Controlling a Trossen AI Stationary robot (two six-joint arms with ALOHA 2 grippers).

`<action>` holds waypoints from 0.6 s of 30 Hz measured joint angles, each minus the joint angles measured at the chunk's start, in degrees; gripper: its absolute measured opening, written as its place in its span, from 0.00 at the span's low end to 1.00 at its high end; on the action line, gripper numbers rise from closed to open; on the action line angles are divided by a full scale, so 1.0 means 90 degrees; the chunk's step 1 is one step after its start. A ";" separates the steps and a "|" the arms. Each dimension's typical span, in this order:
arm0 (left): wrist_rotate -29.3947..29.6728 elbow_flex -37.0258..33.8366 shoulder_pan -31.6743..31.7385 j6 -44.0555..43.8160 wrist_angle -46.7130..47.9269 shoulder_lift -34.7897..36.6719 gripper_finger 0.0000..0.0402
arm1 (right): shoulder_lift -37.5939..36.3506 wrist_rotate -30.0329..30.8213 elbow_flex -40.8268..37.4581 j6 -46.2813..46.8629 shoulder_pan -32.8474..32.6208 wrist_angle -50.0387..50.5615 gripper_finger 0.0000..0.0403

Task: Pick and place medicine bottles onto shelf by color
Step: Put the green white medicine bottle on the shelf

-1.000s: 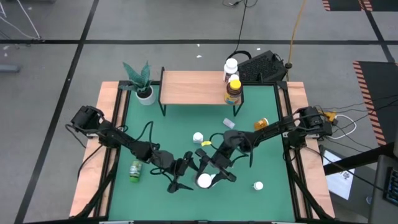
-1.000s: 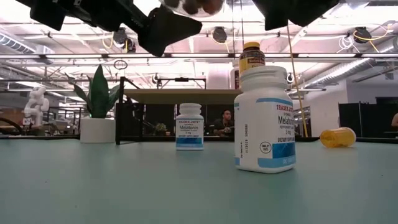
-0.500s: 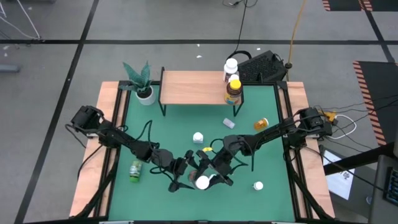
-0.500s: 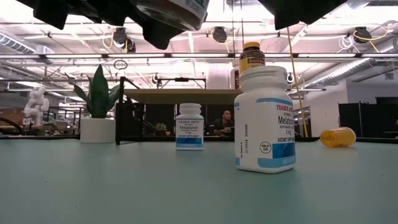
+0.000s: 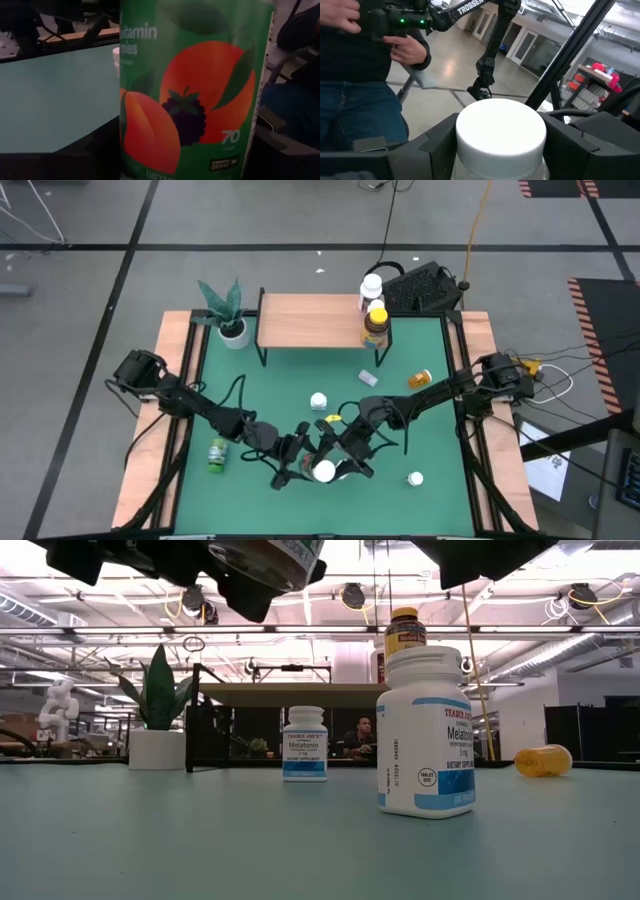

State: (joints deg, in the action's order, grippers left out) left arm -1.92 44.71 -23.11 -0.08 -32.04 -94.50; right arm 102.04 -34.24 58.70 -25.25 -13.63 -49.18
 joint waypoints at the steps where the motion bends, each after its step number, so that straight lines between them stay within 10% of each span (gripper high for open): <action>1: 0.0069 0.0000 0.0000 -0.0005 0.0026 0.0002 0.70 | 0.0000 -0.0002 0.0000 0.0122 0.0001 -0.0001 0.59; 11: 0.2978 -0.0010 -0.0274 0.0019 0.0505 -0.0005 0.76 | -0.0199 0.1372 -0.0002 0.1446 -0.0002 0.0548 0.73; 18: 0.5574 -0.0010 -0.0629 -0.0060 0.0520 -0.0005 0.72 | -0.1508 0.4839 0.0002 0.1590 -0.0387 0.2263 0.75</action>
State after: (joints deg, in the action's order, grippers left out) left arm 48.25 44.62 -28.78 -0.61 -27.36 -94.54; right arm 88.47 9.31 58.72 -10.94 -17.11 -28.81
